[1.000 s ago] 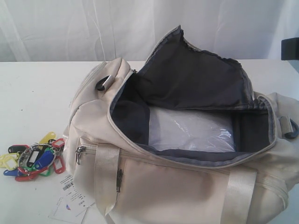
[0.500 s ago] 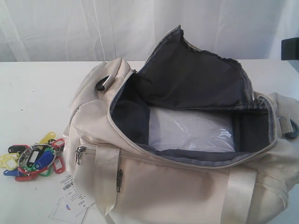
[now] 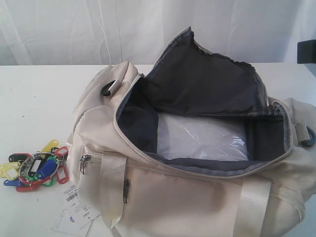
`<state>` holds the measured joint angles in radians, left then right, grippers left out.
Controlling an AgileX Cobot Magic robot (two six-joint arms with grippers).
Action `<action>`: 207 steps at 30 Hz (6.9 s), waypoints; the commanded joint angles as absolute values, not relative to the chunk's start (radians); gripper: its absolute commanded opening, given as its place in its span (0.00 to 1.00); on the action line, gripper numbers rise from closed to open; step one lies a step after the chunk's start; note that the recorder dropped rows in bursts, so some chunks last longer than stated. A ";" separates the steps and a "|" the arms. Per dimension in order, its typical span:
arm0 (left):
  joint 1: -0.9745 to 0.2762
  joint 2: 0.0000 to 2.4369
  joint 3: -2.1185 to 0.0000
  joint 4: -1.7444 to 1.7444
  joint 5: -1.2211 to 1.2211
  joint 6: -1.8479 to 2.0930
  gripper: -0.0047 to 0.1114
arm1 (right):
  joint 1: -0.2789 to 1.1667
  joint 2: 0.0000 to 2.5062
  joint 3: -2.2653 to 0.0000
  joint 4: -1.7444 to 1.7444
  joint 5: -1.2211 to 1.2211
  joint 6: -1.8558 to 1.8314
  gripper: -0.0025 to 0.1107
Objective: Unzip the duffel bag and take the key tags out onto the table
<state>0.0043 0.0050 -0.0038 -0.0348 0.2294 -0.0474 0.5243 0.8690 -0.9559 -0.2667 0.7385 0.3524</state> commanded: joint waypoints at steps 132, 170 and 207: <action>0.000 0.000 0.000 -0.036 0.232 -0.048 0.04 | 0.263 0.000 0.000 -0.043 0.341 0.084 0.02; -0.035 0.000 0.000 -0.036 0.232 -0.048 0.04 | 0.278 0.000 0.000 -0.043 0.335 0.084 0.02; -0.035 0.000 0.000 -0.036 0.232 -0.048 0.04 | 0.278 0.000 0.000 -0.043 0.335 0.084 0.02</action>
